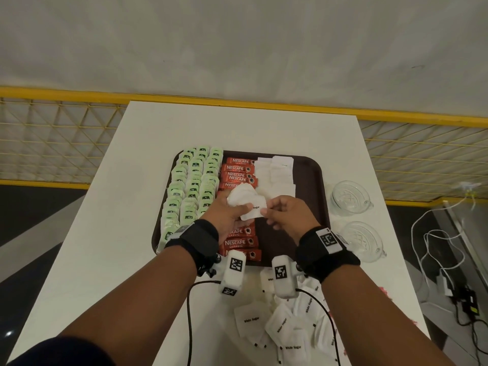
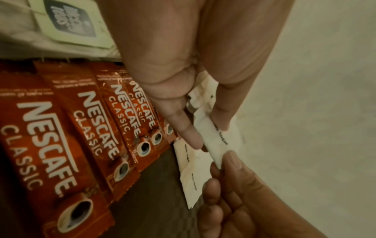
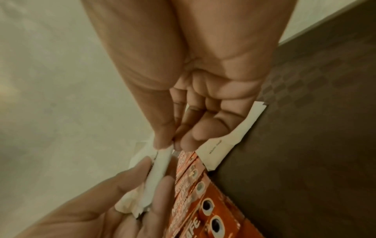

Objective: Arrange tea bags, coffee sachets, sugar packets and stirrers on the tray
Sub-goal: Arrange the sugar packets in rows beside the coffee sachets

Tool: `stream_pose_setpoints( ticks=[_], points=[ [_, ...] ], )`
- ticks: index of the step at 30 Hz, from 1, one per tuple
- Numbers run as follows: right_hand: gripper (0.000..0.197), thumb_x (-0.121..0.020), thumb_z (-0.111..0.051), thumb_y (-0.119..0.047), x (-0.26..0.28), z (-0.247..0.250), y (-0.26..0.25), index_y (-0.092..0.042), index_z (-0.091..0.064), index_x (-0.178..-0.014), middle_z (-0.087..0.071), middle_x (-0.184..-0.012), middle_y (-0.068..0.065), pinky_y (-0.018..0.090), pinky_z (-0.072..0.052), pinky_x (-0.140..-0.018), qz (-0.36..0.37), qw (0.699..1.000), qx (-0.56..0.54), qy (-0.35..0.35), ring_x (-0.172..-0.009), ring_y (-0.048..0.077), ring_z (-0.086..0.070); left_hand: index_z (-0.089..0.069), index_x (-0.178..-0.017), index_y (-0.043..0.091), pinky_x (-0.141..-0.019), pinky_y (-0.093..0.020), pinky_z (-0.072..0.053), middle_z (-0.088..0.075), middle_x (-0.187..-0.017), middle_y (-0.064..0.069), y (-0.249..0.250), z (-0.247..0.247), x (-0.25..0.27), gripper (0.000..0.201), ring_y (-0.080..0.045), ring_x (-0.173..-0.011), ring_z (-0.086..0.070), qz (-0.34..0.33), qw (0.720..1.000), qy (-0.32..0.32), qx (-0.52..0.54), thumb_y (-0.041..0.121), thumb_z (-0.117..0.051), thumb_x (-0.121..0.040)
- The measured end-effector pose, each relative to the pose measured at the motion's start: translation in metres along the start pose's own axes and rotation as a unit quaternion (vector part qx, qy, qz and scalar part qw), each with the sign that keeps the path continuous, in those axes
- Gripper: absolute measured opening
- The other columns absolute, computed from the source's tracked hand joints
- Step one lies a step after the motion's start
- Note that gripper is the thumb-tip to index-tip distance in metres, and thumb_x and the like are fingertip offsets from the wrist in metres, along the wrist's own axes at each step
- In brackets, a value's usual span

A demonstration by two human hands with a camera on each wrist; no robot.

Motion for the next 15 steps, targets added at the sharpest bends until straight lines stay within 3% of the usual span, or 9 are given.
stream_pose_setpoints(
  ticks=[5, 9, 11, 15],
  points=[
    [0.02, -0.083, -0.074, -0.01, 0.005, 0.002, 0.018, 0.0, -0.065, -0.098, -0.069, -0.08, 0.009, 0.023, -0.053, -0.058, -0.021, 0.999, -0.033, 0.02, -0.064, 0.013, -0.064, -0.049, -0.131, 0.017, -0.081, -0.04, -0.06, -0.058, -0.13, -0.013, -0.006, -0.002, 0.003, 0.046, -0.031, -0.114, -0.063, 0.007, 1.0, -0.015, -0.008, 0.004, -0.065, -0.09],
    [0.01, -0.086, -0.07, -0.006, 0.01, 0.011, 0.036, -0.004, -0.063, -0.093, -0.069, -0.084, 0.012, 0.027, -0.054, -0.063, -0.061, 0.994, -0.075, 0.046, -0.064, 0.014, -0.063, -0.046, -0.136, 0.013, -0.071, -0.035, -0.062, -0.058, -0.131, -0.019, -0.006, 0.009, 0.001, 0.043, -0.032, -0.108, -0.065, 0.012, 0.999, 0.015, 0.036, 0.009, -0.059, -0.096],
    [0.011, -0.088, -0.069, -0.007, 0.01, 0.017, 0.044, -0.003, -0.063, -0.097, -0.069, -0.085, 0.013, 0.027, -0.053, -0.062, -0.081, 0.991, -0.076, 0.077, -0.064, 0.013, -0.062, -0.045, -0.136, 0.013, -0.073, -0.034, -0.062, -0.062, -0.124, -0.022, -0.004, 0.015, 0.0, 0.042, -0.032, -0.1, -0.069, 0.015, 0.998, 0.024, 0.047, 0.01, -0.058, -0.097],
    [0.012, -0.089, -0.069, -0.011, 0.002, 0.02, 0.052, -0.007, -0.064, -0.099, -0.069, -0.083, 0.01, 0.022, -0.052, -0.054, -0.103, 0.987, -0.039, 0.114, -0.058, 0.011, -0.06, -0.046, -0.134, 0.015, -0.074, -0.034, -0.061, -0.063, -0.122, -0.022, 0.0, 0.02, 0.001, 0.038, -0.034, -0.101, -0.069, 0.02, 0.998, 0.027, 0.044, 0.011, -0.057, -0.098]
  ],
)
Point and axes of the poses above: each hand's wrist, its own x-axis away from the middle knuckle, its own z-axis out of the back of the hand, y = z × x, the point moved 9 cm from there along -x, towards the middle knuckle
